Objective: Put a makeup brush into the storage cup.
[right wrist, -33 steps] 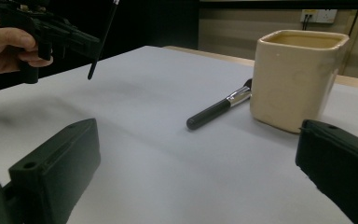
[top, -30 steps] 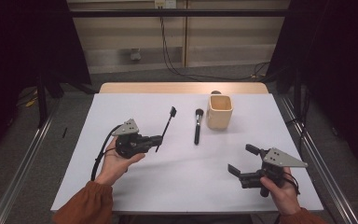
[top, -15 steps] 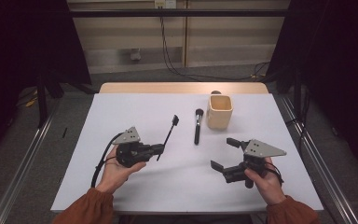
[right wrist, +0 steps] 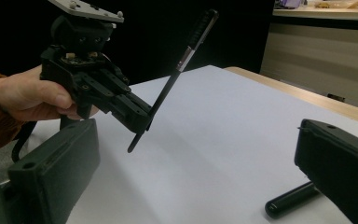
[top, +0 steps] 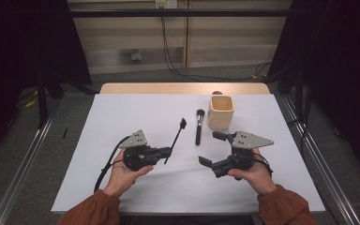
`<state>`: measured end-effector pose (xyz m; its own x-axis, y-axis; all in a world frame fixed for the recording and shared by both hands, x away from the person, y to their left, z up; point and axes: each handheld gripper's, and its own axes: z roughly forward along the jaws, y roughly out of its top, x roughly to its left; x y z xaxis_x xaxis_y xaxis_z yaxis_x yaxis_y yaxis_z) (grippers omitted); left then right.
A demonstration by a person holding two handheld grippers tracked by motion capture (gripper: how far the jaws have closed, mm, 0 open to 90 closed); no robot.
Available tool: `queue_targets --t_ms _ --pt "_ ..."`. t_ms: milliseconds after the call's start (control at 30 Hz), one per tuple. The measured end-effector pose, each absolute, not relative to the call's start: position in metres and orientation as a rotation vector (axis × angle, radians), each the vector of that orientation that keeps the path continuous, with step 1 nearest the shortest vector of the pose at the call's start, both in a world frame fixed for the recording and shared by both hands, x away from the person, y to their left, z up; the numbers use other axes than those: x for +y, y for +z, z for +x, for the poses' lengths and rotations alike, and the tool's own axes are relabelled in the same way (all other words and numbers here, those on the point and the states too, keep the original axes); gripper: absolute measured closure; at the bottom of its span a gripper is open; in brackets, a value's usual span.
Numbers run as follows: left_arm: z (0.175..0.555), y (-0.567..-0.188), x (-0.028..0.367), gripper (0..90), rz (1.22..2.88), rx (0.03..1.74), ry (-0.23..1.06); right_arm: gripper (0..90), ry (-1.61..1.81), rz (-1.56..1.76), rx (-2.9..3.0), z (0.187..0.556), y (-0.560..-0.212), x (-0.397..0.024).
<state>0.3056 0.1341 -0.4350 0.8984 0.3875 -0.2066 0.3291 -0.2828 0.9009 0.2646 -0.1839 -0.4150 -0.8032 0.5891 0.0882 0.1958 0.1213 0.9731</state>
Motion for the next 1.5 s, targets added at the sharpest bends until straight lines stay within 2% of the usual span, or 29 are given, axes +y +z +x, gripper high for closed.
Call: queue_targets --t_ms 233,533,1033,1200,1500 --pt "0.302 -0.434 0.126 85.7 1.891 0.508 0.053 0.0 1.761 0.794 2.111 0.272 -0.416 -0.172" --pt "0.298 -0.433 0.119 85.7 1.887 0.489 0.047 7.5 1.752 0.783 2.128 0.282 -0.411 -0.156" --pt "0.299 -0.438 0.113 85.7 1.898 0.475 0.028 43.3 1.785 0.777 2.161 0.290 -0.422 -0.148" --pt "0.298 -0.440 0.112 85.7 1.909 0.467 0.021 51.1 1.793 0.788 2.167 0.291 -0.424 -0.147" --pt "0.297 -0.444 0.109 85.6 1.932 0.455 0.004 71.5 1.827 0.779 2.193 0.291 -0.426 -0.147"
